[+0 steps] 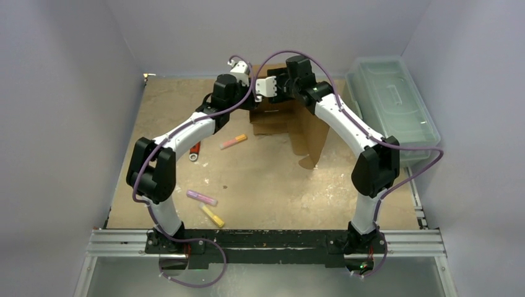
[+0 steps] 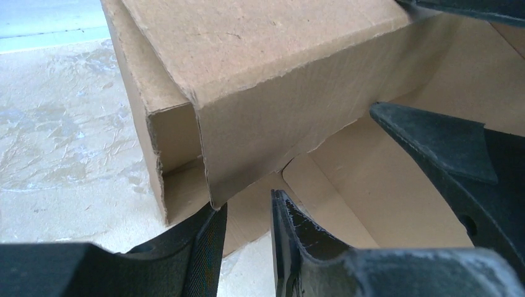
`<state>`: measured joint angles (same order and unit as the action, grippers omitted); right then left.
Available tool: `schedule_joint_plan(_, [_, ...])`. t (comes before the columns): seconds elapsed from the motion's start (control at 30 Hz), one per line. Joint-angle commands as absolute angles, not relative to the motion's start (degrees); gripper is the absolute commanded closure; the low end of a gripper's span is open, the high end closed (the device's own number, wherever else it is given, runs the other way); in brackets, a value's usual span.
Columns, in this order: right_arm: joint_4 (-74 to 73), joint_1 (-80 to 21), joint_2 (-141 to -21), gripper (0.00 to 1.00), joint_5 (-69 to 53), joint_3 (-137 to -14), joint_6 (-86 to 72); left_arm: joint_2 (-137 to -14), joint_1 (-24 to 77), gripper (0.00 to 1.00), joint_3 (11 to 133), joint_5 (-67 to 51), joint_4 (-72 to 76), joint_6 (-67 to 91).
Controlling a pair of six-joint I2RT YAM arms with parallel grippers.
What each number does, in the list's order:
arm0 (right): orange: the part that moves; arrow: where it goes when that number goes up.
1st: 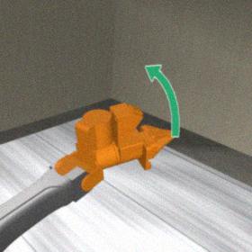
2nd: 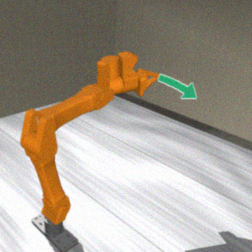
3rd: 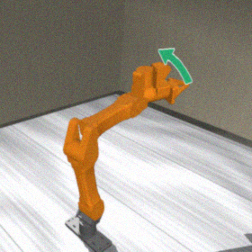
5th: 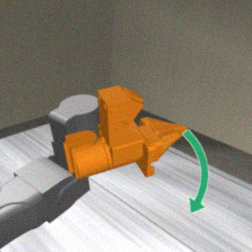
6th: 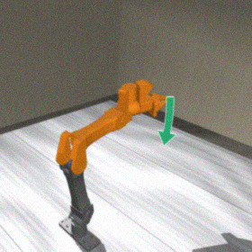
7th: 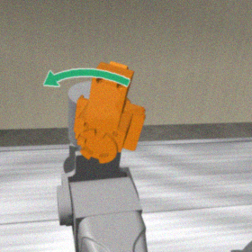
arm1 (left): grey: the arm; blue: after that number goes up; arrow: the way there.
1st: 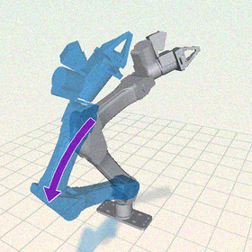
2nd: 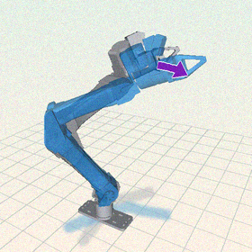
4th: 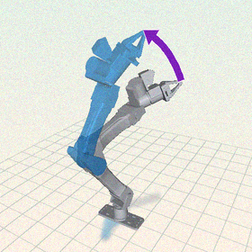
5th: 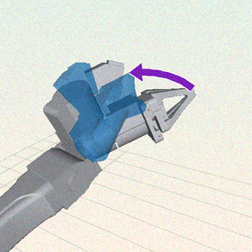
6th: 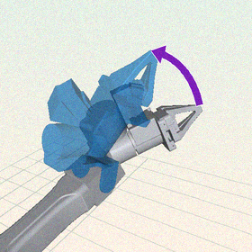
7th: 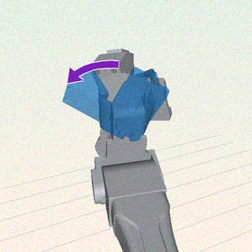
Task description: Fold the paper box
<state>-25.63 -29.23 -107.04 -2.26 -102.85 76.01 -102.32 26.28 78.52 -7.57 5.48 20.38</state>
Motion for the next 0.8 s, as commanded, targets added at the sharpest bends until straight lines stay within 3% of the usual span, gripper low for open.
schedule_joint_plan(0.0, [-21.79, -29.55, -107.78, 0.40, -0.13, -103.98, 77.26, -102.61, 26.37, 0.69, 81.37, -8.94, 7.49, 19.95])
schedule_joint_plan(0.47, [-18.73, -29.58, -109.51, 0.81, 0.09, -103.31, 73.72, -102.07, 25.80, 0.69, 81.43, -10.33, 8.32, 20.99])
schedule_joint_plan(0.57, [-18.42, -29.60, -110.01, 0.82, 0.09, -103.49, 73.04, -101.78, 25.35, 0.69, 81.23, -11.07, 8.98, 21.60])
schedule_joint_plan(0.67, [-17.70, -29.56, -110.06, 0.72, -1.54, -103.60, 72.95, -101.84, 24.90, 0.70, 81.29, -11.47, 9.10, 21.71])
schedule_joint_plan(0.77, [-16.93, -29.56, -110.18, 0.71, -1.54, -104.13, 72.97, -102.27, 24.57, 0.70, 81.46, -11.88, 9.18, 21.84])
